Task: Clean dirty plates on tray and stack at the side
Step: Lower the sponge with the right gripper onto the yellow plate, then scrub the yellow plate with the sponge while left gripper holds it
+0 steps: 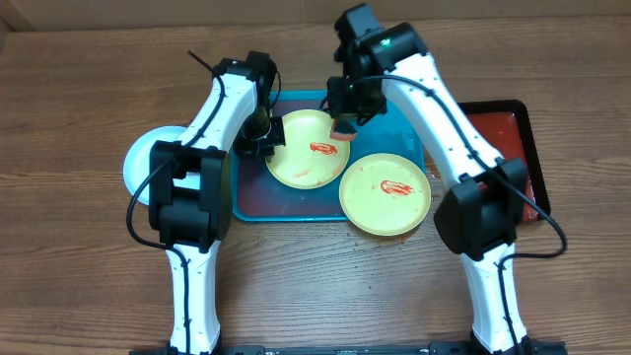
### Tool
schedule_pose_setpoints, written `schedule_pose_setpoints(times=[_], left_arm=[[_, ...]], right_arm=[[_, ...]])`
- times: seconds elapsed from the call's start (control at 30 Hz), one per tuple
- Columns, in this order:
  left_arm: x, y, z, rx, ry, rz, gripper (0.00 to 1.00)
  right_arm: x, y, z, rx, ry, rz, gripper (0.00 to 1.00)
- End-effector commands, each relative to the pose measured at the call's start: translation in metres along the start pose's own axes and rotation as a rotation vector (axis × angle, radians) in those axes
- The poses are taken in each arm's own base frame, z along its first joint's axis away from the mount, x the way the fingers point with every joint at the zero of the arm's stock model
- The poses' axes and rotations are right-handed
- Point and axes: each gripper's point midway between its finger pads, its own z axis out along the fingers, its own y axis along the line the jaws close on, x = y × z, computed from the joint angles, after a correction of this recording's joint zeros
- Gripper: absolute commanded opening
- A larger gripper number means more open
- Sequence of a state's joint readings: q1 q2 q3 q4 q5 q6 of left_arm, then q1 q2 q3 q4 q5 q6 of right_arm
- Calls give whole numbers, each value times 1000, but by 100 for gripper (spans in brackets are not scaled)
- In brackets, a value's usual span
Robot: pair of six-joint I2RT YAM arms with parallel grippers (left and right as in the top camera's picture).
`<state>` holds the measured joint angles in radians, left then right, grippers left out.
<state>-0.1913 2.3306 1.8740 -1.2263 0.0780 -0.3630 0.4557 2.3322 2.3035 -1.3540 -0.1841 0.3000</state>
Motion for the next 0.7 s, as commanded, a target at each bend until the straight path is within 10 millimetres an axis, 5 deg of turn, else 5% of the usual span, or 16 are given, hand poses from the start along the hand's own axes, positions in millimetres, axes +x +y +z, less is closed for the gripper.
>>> schedule_pose_setpoints(times=[0.0, 0.67], left_arm=[[19, 31, 44, -95, 121, -17, 4], [16, 32, 44, -86, 117, 62, 4]], right_arm=[[-2, 1, 14, -4, 8, 36, 4], [24, -26, 130, 68, 196, 135, 4]])
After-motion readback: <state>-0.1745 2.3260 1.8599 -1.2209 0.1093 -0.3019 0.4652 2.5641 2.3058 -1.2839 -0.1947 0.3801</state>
